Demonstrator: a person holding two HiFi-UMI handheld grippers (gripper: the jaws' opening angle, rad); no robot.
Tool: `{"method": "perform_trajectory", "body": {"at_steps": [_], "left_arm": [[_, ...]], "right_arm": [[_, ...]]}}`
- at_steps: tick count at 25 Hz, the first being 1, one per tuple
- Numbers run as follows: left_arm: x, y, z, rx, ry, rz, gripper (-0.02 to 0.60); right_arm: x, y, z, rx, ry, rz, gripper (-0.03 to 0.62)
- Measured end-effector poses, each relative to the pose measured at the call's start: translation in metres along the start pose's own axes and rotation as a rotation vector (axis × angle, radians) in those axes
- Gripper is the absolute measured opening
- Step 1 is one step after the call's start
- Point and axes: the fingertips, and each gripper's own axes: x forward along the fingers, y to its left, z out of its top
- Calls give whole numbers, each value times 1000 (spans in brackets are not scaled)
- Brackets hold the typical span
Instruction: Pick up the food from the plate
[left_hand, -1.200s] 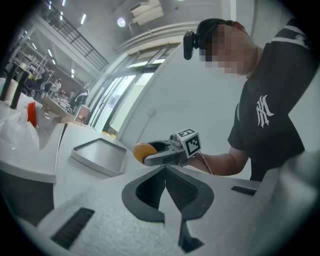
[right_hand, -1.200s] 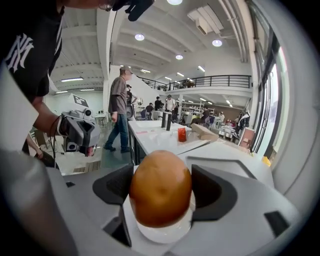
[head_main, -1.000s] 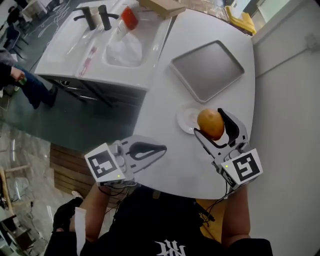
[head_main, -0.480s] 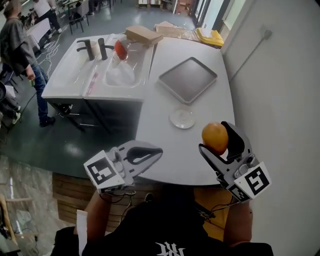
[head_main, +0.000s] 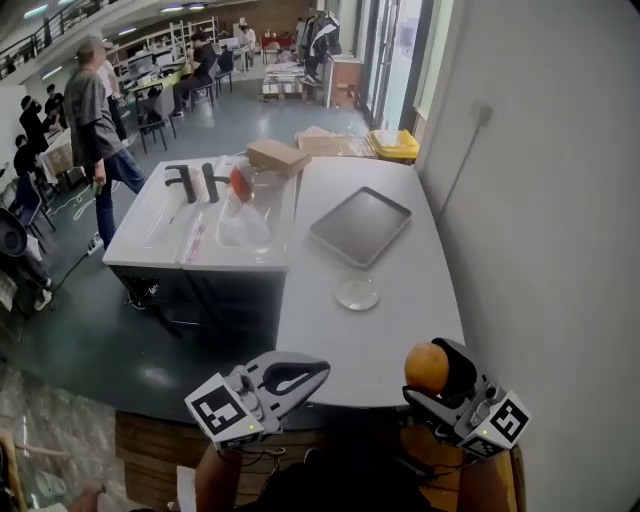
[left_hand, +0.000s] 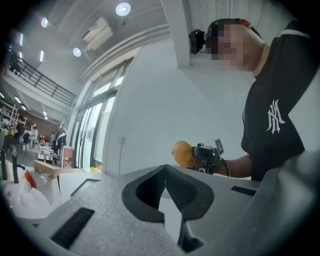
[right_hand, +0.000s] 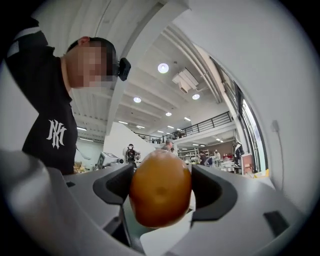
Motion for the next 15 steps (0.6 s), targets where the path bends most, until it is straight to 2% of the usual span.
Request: {"method": "perform_trajectory", "body": {"at_steps": [3, 9, 15], "left_arm": [[9, -17, -2, 13, 32, -13, 6], [39, -41, -1, -1, 36, -44, 6], [66, -57, 2, -4, 27, -7, 6]], "right_arm": [[-6, 12, 12, 27, -58, 48, 358], [-13, 16, 3, 43, -39, 144, 357], [-37, 0, 1, 56, -27, 196, 357]]}}
